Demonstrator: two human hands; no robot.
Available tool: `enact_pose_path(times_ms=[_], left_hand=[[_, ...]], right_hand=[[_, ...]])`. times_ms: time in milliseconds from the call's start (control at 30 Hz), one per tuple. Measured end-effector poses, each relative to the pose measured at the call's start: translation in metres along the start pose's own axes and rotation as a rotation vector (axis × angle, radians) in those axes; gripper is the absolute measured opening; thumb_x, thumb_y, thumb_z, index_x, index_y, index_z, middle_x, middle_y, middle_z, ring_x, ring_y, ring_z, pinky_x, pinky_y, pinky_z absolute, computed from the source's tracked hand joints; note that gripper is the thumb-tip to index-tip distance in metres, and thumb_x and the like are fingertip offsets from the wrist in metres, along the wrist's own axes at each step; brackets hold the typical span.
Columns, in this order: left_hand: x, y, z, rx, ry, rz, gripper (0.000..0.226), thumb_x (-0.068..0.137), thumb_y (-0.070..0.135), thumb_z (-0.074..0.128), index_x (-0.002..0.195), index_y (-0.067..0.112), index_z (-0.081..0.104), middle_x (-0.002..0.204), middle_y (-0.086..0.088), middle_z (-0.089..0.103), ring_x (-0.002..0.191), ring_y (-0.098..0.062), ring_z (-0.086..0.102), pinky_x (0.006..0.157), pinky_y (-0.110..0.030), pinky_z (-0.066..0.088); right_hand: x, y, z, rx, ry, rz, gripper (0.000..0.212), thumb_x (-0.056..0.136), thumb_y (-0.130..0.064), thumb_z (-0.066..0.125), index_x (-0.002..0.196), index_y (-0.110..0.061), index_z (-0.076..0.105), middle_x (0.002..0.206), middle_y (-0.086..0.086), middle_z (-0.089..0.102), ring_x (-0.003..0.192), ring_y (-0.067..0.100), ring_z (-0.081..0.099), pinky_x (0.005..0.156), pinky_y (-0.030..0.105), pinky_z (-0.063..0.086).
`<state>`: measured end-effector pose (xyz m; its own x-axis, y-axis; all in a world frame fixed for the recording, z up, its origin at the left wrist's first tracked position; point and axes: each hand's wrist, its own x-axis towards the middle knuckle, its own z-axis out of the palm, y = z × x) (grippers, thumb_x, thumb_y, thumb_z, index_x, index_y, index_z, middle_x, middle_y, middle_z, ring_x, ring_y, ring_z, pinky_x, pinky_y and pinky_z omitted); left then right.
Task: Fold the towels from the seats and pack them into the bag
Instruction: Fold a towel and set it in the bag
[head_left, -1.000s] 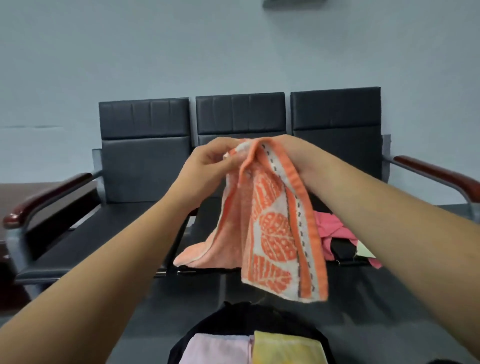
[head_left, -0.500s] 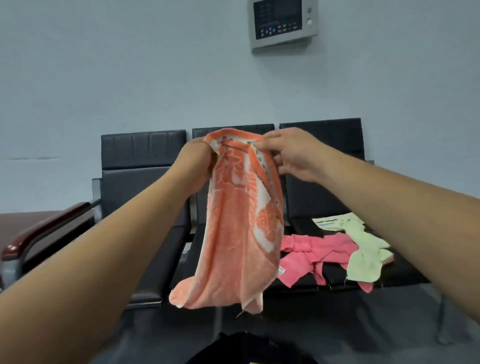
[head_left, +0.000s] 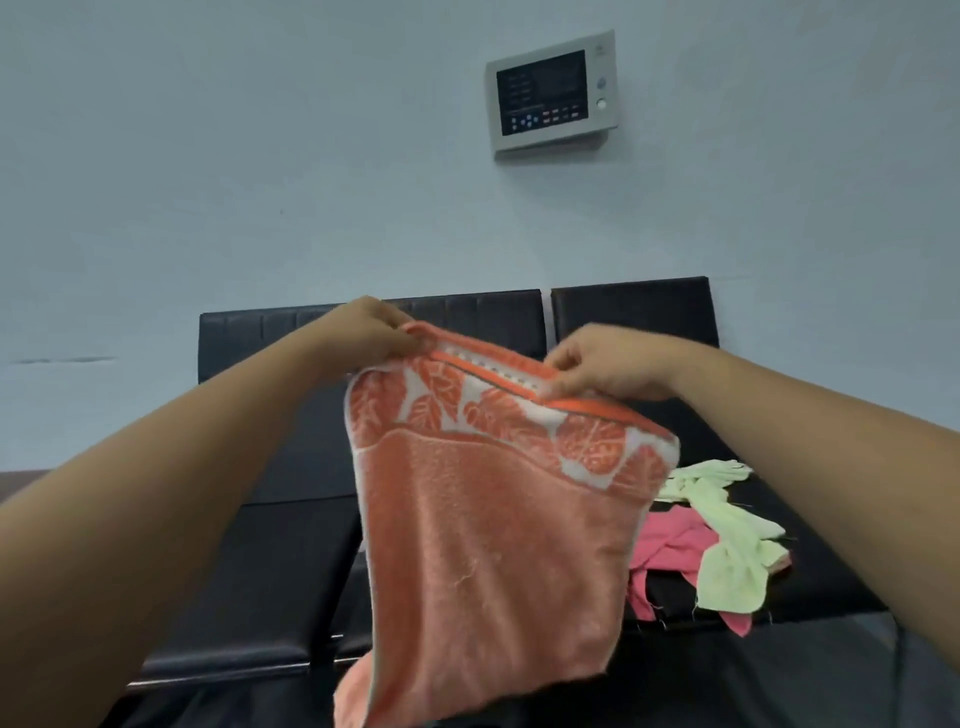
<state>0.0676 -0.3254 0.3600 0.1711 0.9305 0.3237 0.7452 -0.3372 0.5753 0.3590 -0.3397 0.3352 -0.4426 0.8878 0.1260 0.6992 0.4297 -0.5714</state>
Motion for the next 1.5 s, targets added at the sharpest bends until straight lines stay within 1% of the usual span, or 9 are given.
enact_pose_path(times_ms=[133,267,500,633,900,1067,1167,1300,1500], left_hand=[[-0.003,-0.027,0.007,0.359,-0.058,0.072,0.010,0.087,0.039,0.077,0.084,0.034,0.068,0.084,0.008,0.071,0.080,-0.011,0.068,0.077,-0.032,0.056],[-0.004,-0.037,0.020,0.697,-0.102,0.078,0.029,0.098,0.032,0.055,0.068,0.033,0.054,0.074,0.008,0.061,0.071,-0.014,0.059,0.067,-0.035,0.051],[0.012,-0.025,0.013,0.436,0.163,-0.080,0.031,0.096,0.011,0.047,0.112,0.013,0.073,0.097,-0.007,0.066,0.088,-0.025,0.061,0.074,-0.033,0.048],[0.006,-0.029,0.018,0.461,0.049,-0.206,0.022,0.096,0.012,0.048,0.117,0.012,0.057,0.106,-0.010,0.062,0.086,-0.029,0.066,0.073,-0.044,0.062],[-0.005,-0.033,0.039,-0.253,-0.076,-0.088,0.028,0.095,-0.005,0.044,0.084,0.008,0.066,0.084,-0.009,0.068,0.071,-0.015,0.068,0.058,-0.022,0.056],[-0.004,-0.019,0.046,-0.599,-0.368,-0.058,0.029,0.102,0.000,0.044,0.122,0.000,0.065,0.119,-0.012,0.073,0.112,-0.020,0.070,0.087,-0.029,0.060],[-0.003,-0.016,0.052,-0.366,-0.421,0.055,0.025,0.101,0.009,0.057,0.124,0.002,0.066,0.119,-0.009,0.074,0.114,-0.019,0.069,0.094,-0.032,0.058],[-0.003,-0.008,0.060,-0.184,-0.253,0.106,0.020,0.099,0.022,0.064,0.103,0.006,0.073,0.091,-0.005,0.079,0.089,-0.015,0.076,0.067,-0.019,0.055],[-0.002,-0.010,0.064,-0.041,-0.170,0.145,0.020,0.096,0.031,0.067,0.091,0.014,0.076,0.069,0.000,0.072,0.058,-0.005,0.062,0.058,-0.021,0.045]], right_hand=[[0.007,0.046,0.017,-0.351,-0.054,0.164,0.017,0.094,-0.031,0.070,0.093,-0.015,0.076,0.089,0.002,0.078,0.083,0.017,0.075,0.081,0.039,0.062],[0.010,0.066,0.020,-0.182,0.138,0.246,0.009,0.093,-0.014,0.064,0.094,-0.015,0.072,0.084,0.011,0.074,0.071,0.020,0.069,0.056,0.031,0.058],[0.024,0.069,0.008,0.331,0.740,0.278,0.002,0.087,-0.007,0.074,0.088,-0.007,0.073,0.089,0.013,0.074,0.080,0.023,0.073,0.069,0.036,0.059],[0.021,0.074,0.020,-0.116,0.692,0.304,0.015,0.091,-0.030,0.073,0.083,-0.018,0.070,0.077,0.001,0.071,0.072,0.018,0.069,0.071,0.041,0.060],[0.028,0.071,0.035,0.351,0.754,0.257,0.024,0.096,0.003,0.057,0.108,-0.017,0.054,0.102,0.007,0.059,0.069,0.018,0.073,0.066,0.034,0.064],[0.034,0.049,0.050,0.273,0.661,0.100,0.034,0.095,0.008,0.048,0.077,-0.012,0.068,0.085,0.013,0.074,0.068,0.017,0.076,0.075,0.038,0.064],[0.037,0.034,0.060,0.354,0.479,-0.013,0.027,0.092,-0.005,0.060,0.074,-0.014,0.077,0.082,0.004,0.077,0.080,0.018,0.076,0.087,0.044,0.061],[0.029,0.014,0.076,0.185,0.258,-0.081,0.025,0.085,-0.046,0.076,0.091,-0.022,0.081,0.091,-0.008,0.077,0.088,0.008,0.072,0.083,0.029,0.056],[0.032,0.008,0.089,0.062,0.329,-0.116,0.016,0.095,-0.027,0.068,0.087,-0.018,0.077,0.085,-0.005,0.074,0.081,0.013,0.070,0.076,0.036,0.056]])
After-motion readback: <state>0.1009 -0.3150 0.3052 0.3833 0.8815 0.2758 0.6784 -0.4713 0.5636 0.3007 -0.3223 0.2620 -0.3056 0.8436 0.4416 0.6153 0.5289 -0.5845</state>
